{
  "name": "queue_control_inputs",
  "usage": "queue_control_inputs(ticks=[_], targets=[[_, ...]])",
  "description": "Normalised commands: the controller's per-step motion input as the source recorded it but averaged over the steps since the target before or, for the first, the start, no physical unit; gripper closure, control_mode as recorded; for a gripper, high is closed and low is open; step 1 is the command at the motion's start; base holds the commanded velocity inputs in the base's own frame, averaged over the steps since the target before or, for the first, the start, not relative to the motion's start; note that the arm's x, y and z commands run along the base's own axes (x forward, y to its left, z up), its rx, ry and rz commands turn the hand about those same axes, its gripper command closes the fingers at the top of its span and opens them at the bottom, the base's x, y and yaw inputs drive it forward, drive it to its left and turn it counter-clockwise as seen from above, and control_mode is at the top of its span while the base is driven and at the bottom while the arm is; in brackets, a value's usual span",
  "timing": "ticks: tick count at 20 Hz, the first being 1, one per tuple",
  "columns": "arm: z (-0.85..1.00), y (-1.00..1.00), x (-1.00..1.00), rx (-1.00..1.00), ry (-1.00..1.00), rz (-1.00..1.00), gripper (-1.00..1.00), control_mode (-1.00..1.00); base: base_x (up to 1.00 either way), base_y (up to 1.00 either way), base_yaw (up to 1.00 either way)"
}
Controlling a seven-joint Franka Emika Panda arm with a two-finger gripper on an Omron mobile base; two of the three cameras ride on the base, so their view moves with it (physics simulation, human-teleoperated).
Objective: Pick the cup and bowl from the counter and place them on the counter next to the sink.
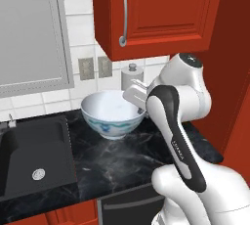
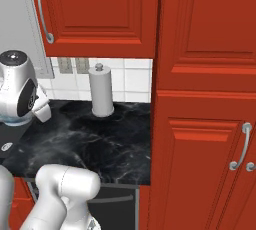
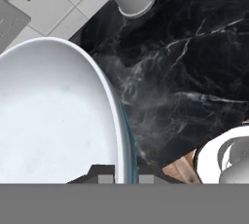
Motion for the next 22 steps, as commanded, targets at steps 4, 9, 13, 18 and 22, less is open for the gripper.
queue_control_inputs(ticks=[4, 9, 13, 18, 22], targets=[[-0.04, 0.24, 0.31, -0.04, 0.00, 0.00, 1.00, -1.00, 0.00, 0.00, 0.00], [-0.02, 0.11, 0.30, -0.01, 0.00, 0.00, 1.00, -1.00, 0.00, 0.00, 0.00], [-0.39, 0.00, 0.43, -0.02, 0.00, 0.00, 1.00, -1.00, 0.00, 0.00, 0.00], [-0.55, 0.00, 0.40, -0.05, 0.00, 0.00, 1.00, -1.00, 0.00, 0.00, 0.00], [-0.52, 0.00, 0.41, -0.04, 0.00, 0.00, 1.00, -1.00, 0.00, 0.00, 0.00]])
